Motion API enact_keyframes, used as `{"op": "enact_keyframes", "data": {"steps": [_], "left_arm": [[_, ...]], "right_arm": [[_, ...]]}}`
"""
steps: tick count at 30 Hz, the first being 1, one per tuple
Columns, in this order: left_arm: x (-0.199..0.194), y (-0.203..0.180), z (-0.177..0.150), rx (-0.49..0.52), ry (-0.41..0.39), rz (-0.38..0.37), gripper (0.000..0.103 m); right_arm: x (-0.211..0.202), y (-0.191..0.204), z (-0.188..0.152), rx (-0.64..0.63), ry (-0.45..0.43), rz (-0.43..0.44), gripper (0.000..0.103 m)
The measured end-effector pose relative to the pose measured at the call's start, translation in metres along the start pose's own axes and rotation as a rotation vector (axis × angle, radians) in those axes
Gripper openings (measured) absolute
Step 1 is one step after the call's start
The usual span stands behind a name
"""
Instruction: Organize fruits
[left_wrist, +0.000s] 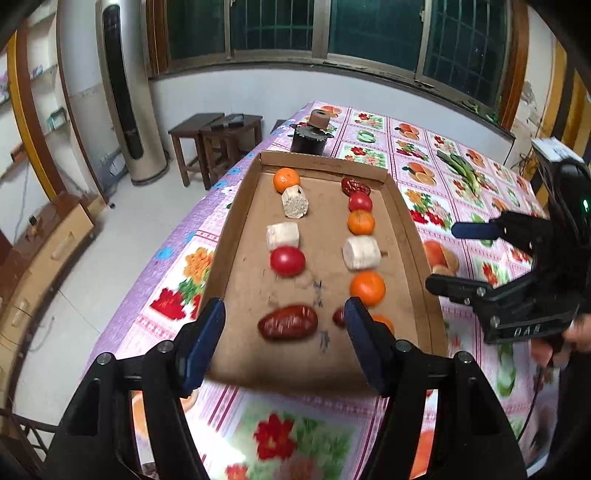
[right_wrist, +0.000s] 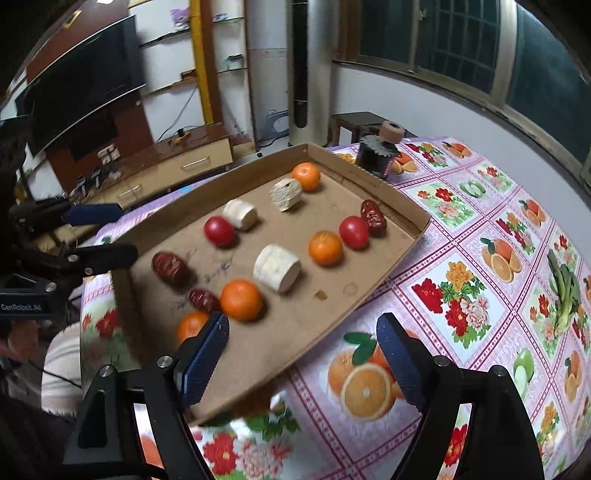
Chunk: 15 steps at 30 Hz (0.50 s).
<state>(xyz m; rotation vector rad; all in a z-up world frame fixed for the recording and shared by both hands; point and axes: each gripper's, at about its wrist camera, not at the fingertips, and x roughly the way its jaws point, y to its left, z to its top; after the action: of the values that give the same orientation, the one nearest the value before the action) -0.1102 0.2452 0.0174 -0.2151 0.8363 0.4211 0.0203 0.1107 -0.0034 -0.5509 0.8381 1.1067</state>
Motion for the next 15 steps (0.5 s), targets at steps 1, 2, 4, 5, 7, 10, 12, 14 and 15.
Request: {"op": "enact_keyframes", "data": {"steps": [1,2,4,5,7,10,12,14,15], "left_arm": [[-0.004,-0.002,-0.004,0.005,-0.004,0.005,0.066],[-0.007,-0.003,-0.008,0.005,-0.006,0.01,0.066],[-0.009,-0.003,-0.013,0.014,0.005,0.007,0.066],[-0.01,-0.005,-0.016,0.021,0.012,0.008,0.066],[-0.013,-0.008,-0.02,0.033,0.012,0.017,0.066],[-0.018,-0.014,-0.025,0.06,0.004,0.022,0.067],[-0.021,-0.018,-0.029,0.077,0.002,0.025,0.072],[-0.025,-0.021,-0.034,0.098,-0.013,0.026,0.077],[-0.027,-0.023,-0.036,0.105,-0.018,0.027,0.077]], "right_arm": [[-0.002,0.002,-0.003,-0.01,-0.004,0.016,0.084],[-0.004,0.005,-0.005,-0.019,-0.008,0.031,0.085],[-0.006,0.007,-0.008,-0.036,-0.015,0.049,0.085],[-0.007,0.009,-0.009,-0.044,-0.019,0.052,0.085],[-0.01,0.014,-0.012,-0.063,-0.028,0.059,0.085],[-0.015,0.022,-0.015,-0.102,-0.054,0.076,0.086],[-0.017,0.028,-0.017,-0.126,-0.058,0.085,0.088],[-0.016,0.034,-0.02,-0.149,-0.044,0.11,0.088],[-0.015,0.037,-0.022,-0.16,-0.035,0.119,0.088]]}}
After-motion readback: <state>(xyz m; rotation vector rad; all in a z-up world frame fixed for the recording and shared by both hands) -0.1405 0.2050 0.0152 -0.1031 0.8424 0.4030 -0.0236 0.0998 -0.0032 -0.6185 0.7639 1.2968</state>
